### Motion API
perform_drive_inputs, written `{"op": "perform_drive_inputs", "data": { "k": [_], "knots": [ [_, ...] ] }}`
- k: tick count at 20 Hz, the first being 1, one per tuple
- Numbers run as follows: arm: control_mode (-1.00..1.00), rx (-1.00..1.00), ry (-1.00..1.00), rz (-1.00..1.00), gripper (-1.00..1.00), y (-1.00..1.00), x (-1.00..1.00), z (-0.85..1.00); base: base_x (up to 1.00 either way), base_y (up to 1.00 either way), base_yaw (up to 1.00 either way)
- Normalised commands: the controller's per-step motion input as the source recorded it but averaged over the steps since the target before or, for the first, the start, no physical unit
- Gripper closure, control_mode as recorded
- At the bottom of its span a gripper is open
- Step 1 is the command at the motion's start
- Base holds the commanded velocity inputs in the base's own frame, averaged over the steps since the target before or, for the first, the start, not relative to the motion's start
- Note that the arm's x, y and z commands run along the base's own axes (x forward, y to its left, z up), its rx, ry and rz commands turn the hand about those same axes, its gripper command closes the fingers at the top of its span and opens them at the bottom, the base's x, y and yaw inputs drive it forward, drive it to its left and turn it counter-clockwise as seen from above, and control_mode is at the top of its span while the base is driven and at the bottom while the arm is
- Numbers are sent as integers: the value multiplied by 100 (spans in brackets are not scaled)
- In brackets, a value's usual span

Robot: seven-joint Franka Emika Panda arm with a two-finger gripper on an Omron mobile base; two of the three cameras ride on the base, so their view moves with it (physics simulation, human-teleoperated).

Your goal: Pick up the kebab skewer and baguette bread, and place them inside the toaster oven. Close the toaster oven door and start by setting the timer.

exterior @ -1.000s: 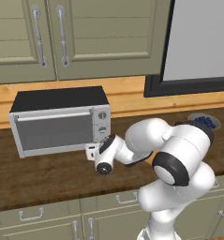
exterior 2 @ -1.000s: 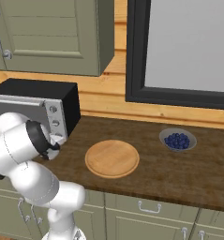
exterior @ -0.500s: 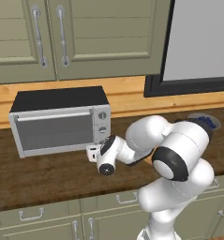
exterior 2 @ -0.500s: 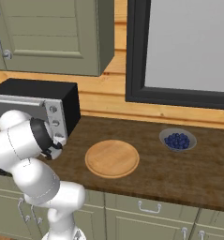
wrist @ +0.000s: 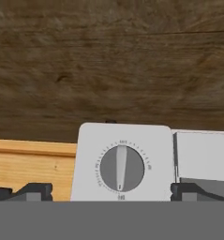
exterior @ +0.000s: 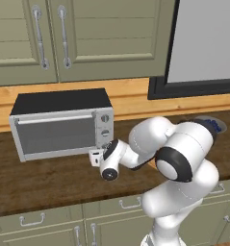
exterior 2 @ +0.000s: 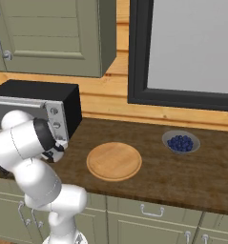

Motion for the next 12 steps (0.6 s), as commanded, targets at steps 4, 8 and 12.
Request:
{"op": "perform_drive_inputs", "data": {
  "k": [4, 8, 12],
  "knots": [
    [-100, 0, 0, 0, -100, 0, 5, -1, 0, 0, 0],
    [-100, 0, -1, 0, -100, -3, 9, 0, 0, 0, 0],
    [-100, 0, -1, 0, 100, -7, 9, 0, 0, 0, 0]
  ]
}}
